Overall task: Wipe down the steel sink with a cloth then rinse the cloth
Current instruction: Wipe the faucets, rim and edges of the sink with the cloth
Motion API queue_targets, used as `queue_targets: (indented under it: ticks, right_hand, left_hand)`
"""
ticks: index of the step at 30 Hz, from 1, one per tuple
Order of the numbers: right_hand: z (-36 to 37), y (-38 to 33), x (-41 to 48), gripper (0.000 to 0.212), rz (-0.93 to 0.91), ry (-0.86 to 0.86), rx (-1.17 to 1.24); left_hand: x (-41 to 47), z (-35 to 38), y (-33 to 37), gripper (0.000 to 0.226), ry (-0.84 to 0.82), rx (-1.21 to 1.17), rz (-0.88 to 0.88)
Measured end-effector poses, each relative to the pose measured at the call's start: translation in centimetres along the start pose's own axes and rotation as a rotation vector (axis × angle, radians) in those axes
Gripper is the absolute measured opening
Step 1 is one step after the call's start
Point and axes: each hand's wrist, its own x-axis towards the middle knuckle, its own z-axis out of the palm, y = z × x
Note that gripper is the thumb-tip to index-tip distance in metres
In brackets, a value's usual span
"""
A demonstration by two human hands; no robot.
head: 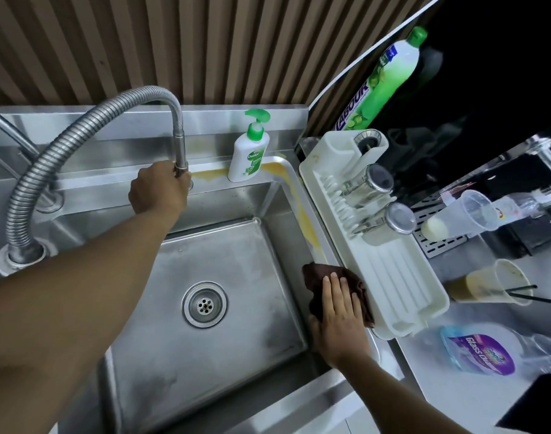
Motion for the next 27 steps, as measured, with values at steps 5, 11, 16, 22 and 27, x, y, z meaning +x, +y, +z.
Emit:
queue_targets:
  ticks: [5, 11, 16, 22, 27]
  right_hand:
    - [-0.5, -0.7, 3.8, 0.08, 0.004, -0.024, -0.002]
    - [-0.5, 0.4, 1.0, 0.076, -0.032, -0.069, -0.048]
    - [-0.2, 1.4, -3.2, 0.073, -0.014, -0.059, -0.019]
    - [-1.1, 0.4, 1.9, 0.089, -0.028, -0.083, -0.059]
    - [-2.1, -1.7, 7.8, 0.094, -0.024, -0.091, -0.079]
  left_hand:
    - [-0.3, -0.1, 0.1, 0.029, -0.001, -0.014, 0.008]
    - [-0.3, -0.2, 0.0, 0.029, 0.0, -0.014, 0.02]
    - [-0.4, -0.2, 0.0, 0.03, -0.001, -0.019, 0.024]
    - [-0.9, -0.6, 0.5, 0.029, 0.0, 0.005, 0.015]
    - [-0.7, -0.4, 0.3, 0.028, 0.007, 0.008, 0.02]
